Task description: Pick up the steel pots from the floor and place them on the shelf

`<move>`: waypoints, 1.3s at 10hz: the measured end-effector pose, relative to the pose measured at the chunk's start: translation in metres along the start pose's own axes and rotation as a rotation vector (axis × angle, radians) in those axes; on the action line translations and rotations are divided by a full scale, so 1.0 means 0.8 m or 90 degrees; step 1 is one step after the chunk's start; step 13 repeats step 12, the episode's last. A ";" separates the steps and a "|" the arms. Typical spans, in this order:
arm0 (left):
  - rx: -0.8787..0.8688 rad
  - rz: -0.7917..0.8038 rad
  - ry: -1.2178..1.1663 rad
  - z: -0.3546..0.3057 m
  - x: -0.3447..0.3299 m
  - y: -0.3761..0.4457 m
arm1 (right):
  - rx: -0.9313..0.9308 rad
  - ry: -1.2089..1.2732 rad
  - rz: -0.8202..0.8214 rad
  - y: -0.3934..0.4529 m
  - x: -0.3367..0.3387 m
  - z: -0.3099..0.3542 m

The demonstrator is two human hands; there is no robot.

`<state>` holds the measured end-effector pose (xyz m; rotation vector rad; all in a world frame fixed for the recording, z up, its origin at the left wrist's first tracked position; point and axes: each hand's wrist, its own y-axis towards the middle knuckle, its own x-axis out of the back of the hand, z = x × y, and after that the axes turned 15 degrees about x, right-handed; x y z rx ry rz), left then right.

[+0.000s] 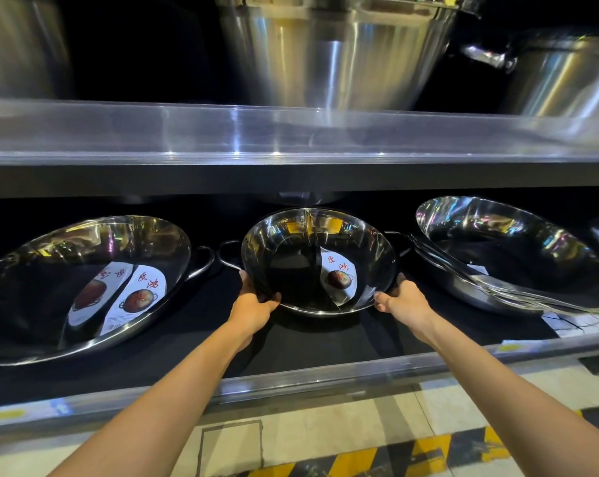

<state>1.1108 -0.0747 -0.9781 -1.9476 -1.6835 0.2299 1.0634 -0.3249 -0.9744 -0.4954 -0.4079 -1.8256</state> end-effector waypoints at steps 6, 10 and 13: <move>-0.026 -0.029 0.027 0.004 -0.005 -0.003 | -0.026 0.030 -0.029 -0.006 -0.002 0.014; -0.161 -0.161 0.636 -0.058 0.060 -0.115 | 0.083 -0.349 0.060 -0.063 0.026 0.110; -0.152 -0.081 0.699 -0.146 0.110 -0.238 | 0.084 -0.341 0.147 -0.117 0.084 0.249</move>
